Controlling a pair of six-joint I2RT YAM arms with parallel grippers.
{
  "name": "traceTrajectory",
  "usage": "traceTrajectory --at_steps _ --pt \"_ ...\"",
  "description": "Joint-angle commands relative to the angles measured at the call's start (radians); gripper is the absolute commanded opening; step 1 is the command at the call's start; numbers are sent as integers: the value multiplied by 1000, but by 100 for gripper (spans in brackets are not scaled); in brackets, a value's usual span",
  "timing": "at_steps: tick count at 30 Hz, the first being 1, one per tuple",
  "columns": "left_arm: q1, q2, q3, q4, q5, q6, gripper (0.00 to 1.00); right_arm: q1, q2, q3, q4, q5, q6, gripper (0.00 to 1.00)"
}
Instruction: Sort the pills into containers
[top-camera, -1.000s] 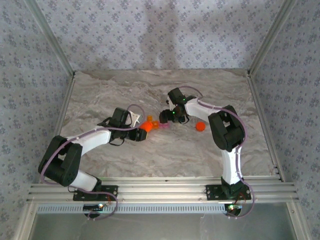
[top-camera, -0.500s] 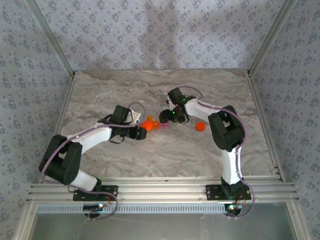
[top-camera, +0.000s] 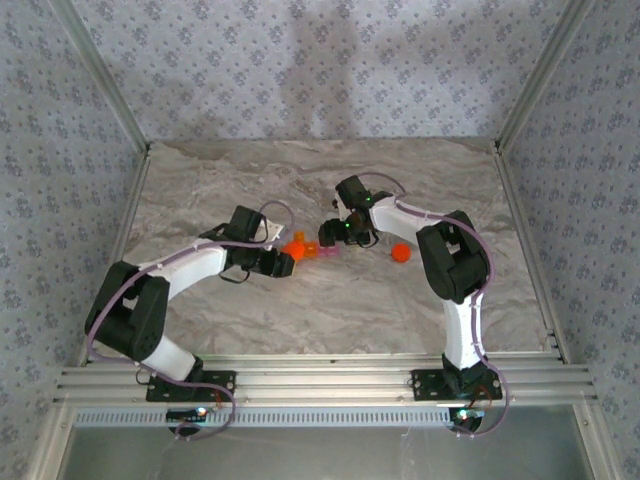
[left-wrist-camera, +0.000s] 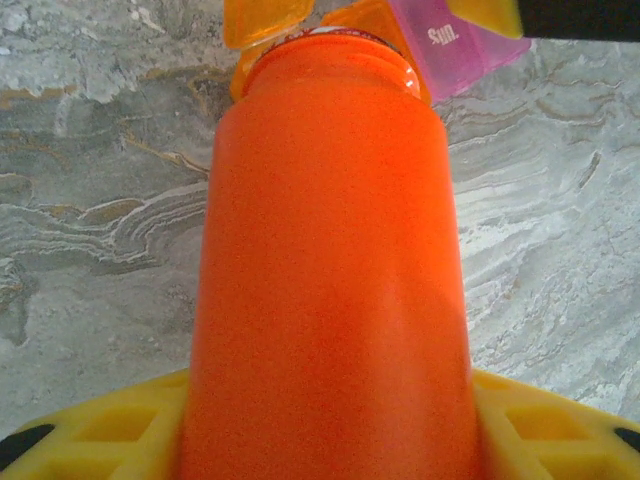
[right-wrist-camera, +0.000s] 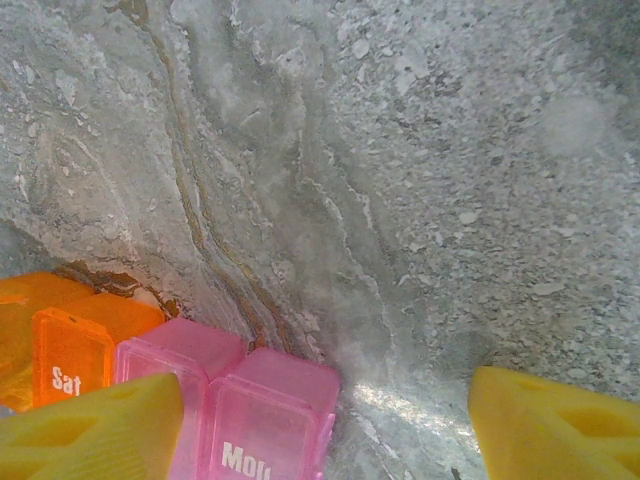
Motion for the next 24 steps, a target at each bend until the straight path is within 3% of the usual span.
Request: traceTrajectory --at_steps 1,24 --pt "5 9 41 -44 -3 24 0 -6 26 -11 0 -9 12 77" --pt "5 60 138 -150 -20 31 0 -9 30 -9 8 -17 15 77"
